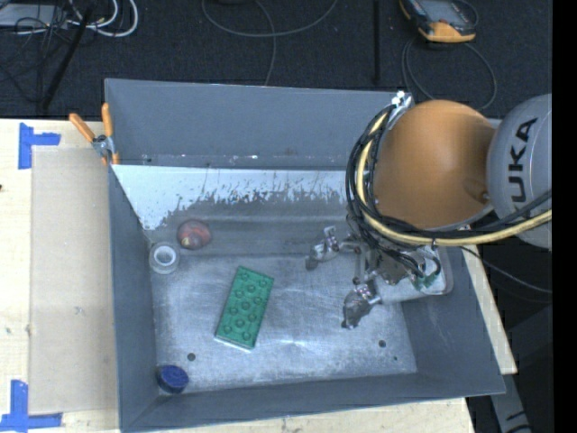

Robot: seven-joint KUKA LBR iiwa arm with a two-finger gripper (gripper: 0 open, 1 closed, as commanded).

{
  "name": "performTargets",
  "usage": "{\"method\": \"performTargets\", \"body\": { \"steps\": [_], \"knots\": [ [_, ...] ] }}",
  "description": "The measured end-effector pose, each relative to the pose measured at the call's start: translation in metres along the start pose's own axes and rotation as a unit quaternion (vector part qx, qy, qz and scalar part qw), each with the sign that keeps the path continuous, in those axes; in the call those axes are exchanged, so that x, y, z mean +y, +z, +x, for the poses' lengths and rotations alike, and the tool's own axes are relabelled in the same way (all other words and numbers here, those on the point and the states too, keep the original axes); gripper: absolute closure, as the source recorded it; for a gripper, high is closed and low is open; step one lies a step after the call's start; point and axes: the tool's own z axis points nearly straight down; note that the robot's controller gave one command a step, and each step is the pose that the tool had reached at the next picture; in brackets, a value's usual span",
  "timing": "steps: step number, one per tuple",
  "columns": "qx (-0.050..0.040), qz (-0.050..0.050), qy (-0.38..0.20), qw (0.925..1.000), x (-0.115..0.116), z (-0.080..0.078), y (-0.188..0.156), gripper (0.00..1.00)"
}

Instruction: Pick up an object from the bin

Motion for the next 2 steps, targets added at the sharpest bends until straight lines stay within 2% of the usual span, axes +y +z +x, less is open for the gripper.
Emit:
{"method": "performTargets", "body": {
  "steps": [1,2],
  "knots": [
    [0.0041,-0.003,0.059,0.9983,0.060,-0.053,0.104,0.00],
    [0.0021,-0.002,-0.055,0.9985,0.074,-0.069,0.156,0.00]
  ]
}}
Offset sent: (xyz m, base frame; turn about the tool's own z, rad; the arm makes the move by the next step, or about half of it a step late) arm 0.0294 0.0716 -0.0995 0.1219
